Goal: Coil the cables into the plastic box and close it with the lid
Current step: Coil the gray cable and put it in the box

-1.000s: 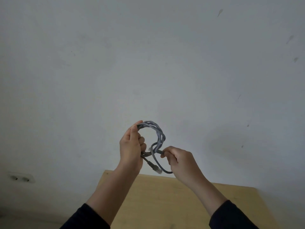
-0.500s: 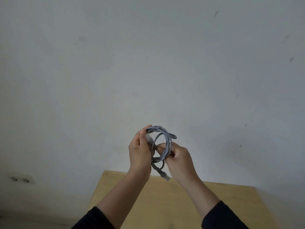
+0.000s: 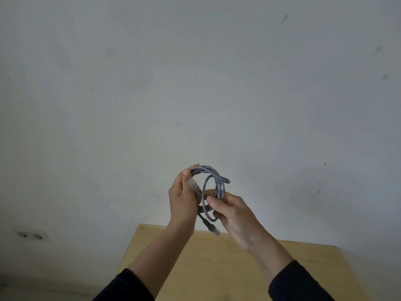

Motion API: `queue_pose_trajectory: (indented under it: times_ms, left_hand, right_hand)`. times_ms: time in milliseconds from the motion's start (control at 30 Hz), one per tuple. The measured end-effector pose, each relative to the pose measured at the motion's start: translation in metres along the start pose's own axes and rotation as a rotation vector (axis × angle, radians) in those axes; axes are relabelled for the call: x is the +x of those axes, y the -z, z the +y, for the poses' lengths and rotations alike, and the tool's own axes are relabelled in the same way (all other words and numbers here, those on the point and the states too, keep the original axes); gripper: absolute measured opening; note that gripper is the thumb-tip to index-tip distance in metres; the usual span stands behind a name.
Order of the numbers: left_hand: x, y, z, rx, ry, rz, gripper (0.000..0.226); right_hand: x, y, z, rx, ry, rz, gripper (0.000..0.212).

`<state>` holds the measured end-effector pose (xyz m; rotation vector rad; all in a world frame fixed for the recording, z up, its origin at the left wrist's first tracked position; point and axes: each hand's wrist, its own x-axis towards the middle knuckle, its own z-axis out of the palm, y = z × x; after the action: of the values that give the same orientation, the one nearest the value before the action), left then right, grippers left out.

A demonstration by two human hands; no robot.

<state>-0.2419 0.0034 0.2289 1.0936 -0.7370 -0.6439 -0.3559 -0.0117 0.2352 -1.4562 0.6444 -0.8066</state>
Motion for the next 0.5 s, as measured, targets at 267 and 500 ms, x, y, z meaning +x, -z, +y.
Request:
queue_pose_trajectory:
  times_ms: [267,500]
  left_hand:
    - [0.000,0.001,-0.001,-0.059,0.031,0.011,0.036]
    - [0.005,-0.001,0.002,-0.070,0.002,0.042,0.036]
  right_hand:
    - [0.003,-0.008,-0.006,-0.390,0.149,0.292,0.036]
    - [0.006,-0.024,0.010,-0.868,0.603,0.484,0.034]
